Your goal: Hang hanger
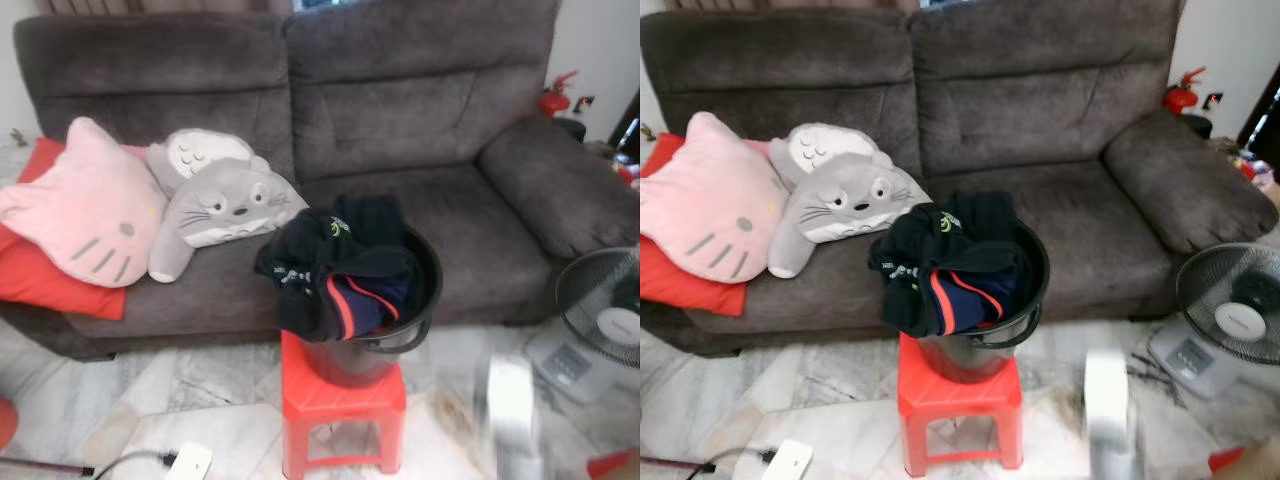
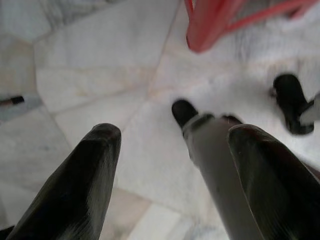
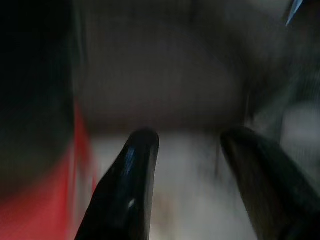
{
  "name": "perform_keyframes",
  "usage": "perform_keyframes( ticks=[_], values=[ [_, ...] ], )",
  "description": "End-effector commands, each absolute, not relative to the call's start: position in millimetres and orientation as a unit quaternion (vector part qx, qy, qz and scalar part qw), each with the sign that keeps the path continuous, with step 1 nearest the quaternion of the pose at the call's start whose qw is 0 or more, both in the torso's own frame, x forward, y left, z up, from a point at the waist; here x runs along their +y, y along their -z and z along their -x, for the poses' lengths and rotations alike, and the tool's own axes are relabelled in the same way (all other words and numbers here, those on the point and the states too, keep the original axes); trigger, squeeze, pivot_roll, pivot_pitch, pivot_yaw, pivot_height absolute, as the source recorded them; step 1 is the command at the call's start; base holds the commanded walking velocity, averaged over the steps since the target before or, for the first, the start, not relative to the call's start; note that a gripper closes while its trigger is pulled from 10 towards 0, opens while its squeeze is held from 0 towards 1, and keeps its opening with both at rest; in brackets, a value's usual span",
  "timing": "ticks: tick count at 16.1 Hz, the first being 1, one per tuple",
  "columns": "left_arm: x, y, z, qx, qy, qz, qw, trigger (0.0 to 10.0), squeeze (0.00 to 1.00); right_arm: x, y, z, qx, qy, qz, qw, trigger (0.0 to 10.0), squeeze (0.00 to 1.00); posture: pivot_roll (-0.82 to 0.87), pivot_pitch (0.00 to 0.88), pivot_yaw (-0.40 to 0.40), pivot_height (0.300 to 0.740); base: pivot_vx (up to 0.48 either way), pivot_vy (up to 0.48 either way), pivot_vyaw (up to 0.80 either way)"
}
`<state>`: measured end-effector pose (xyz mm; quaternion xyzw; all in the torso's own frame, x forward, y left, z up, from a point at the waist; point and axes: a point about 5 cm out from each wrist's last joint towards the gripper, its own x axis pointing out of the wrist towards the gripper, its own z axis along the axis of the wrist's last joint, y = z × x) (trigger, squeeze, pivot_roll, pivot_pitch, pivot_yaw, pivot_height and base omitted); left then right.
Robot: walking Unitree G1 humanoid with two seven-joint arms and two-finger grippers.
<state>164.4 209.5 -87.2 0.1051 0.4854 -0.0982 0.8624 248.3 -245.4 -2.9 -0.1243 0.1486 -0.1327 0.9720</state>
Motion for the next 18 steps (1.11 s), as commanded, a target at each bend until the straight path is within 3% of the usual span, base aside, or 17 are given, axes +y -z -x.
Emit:
perform_keyframes(
  ticks=[1, 2, 3, 4, 8, 9, 14, 18],
  values=[
    [215.2, 91.3, -152.3, 0.503, 0.095, -0.109, 0.852, 10.0, 0.0, -239.2, 14.8, -224.4, 0.152, 0.132, 0.111, 0.973, 10.0, 0.0, -0.28, 0.0, 0.034, 0.74, 0.0, 0.0, 0.0],
    [215.3, 91.3, -152.4, 0.502, 0.095, -0.109, 0.852, 10.0, 0.0, -238.3, 13.8, -223.2, 0.146, 0.132, 0.109, 0.974, 10.0, 0.0, -0.28, 0.0, 0.034, 0.74, 0.0, 0.0, 0.0],
    [216.0, 91.1, -152.4, 0.502, 0.095, -0.112, 0.852, 10.0, 0.0, -233.2, -0.3, -213.4, 0.046, 0.11, 0.173, 0.978, 10.0, 0.0, -0.28, 0.0, 0.034, 0.74, 0.0, 0.0, 0.0],
    [216.4, 91.0, -152.4, 0.503, 0.095, -0.113, 0.852, 10.0, 0.0, -230.0, 5.1, -208.0, 0.102, 0.131, 0.141, 0.976, 10.0, 0.0, -0.28, 0.0, 0.034, 0.74, 0.0, 0.0, 0.0],
    [217.6, 90.9, -152.2, 0.504, 0.099, -0.122, 0.849, 10.0, 0.0, -225.5, -24.7, -197.1, 0.057, 0.141, 0.182, 0.971, 10.0, 0.0, -0.3, 0.0, 0.041, 0.74, 0.0, 0.0, 0.0],
    [217.6, 90.7, -152.7, 0.503, 0.101, -0.125, 0.849, 10.0, 0.0, -227.3, -36.7, -202.3, 0.022, 0.149, 0.19, 0.97, 10.0, 1.0, -0.3, 0.0, 0.045, 0.74, 0.0, 0.0, 0.0],
    [217.4, 89.7, -155.2, 0.499, 0.103, -0.126, 0.851, 10.0, 0.0, -225.3, -69.7, -253.2, 0.025, 0.122, 0.14, 0.982, 10.0, 1.0, -0.32, 0.0, 0.064, 0.74, 0.0, 0.0, 0.0],
    [217.7, 89.1, -156.7, 0.499, 0.102, -0.125, 0.852, 10.0, 0.0, -217.2, -95.1, -284.1, 0.009, 0.063, 0.179, 0.982, 10.0, 1.0, -0.32, 0.0, 0.068, 0.74, 0.0, 0.0, 0.0]
  ],
)
